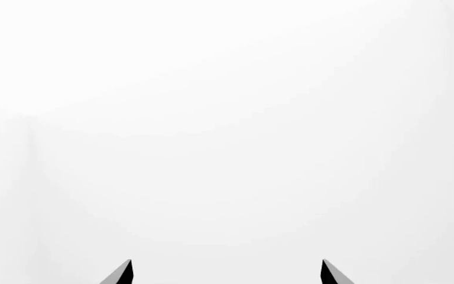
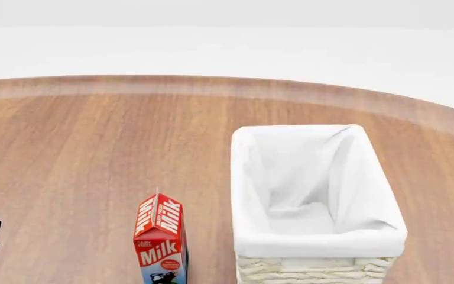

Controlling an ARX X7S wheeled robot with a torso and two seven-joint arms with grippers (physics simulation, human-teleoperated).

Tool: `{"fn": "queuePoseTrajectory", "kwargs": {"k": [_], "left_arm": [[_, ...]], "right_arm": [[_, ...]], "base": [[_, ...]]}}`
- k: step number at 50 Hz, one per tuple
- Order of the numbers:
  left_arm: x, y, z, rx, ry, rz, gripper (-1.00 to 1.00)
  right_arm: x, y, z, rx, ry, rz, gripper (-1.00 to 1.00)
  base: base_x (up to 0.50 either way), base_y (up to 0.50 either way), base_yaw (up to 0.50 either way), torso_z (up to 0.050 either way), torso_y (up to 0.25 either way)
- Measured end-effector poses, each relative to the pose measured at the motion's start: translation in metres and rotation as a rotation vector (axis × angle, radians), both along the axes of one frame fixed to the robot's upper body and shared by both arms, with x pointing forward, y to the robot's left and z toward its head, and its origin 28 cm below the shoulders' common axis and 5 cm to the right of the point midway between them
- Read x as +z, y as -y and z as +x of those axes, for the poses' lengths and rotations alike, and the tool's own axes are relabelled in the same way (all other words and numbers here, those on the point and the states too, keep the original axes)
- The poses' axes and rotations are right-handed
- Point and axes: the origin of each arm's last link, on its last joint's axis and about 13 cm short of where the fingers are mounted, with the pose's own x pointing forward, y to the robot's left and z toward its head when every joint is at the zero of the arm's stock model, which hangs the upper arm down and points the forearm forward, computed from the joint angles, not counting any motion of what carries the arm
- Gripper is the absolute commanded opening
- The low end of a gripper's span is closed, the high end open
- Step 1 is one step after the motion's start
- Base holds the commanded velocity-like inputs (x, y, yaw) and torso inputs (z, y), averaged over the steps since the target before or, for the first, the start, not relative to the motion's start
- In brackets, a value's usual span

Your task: Pick up the alphabet soup and the tomato sauce, and put them in the basket.

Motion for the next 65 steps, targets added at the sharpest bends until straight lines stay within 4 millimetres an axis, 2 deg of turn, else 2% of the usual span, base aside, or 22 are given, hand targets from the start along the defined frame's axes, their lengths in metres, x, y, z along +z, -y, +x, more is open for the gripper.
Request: {"fn": "queuePoseTrajectory", "kwargs": {"k": [34, 65], "left_arm": [[-0.001, -0.002, -0.001, 0.007, -0.002, -0.004, 1.0], [-0.002, -0.002, -0.001, 0.009, -0.004, -0.006, 1.0]], "right_arm": [[-0.033, -0.004, 0.004, -0.039, -0.107, 0.109, 1.0], [-0.059, -0.001, 0.011, -0.075, -0.13, 0.115, 1.0]], "base": [[0.0, 0.0, 0.0, 0.0, 0.0], [0.0, 0.0, 0.0, 0.0, 0.0]]}}
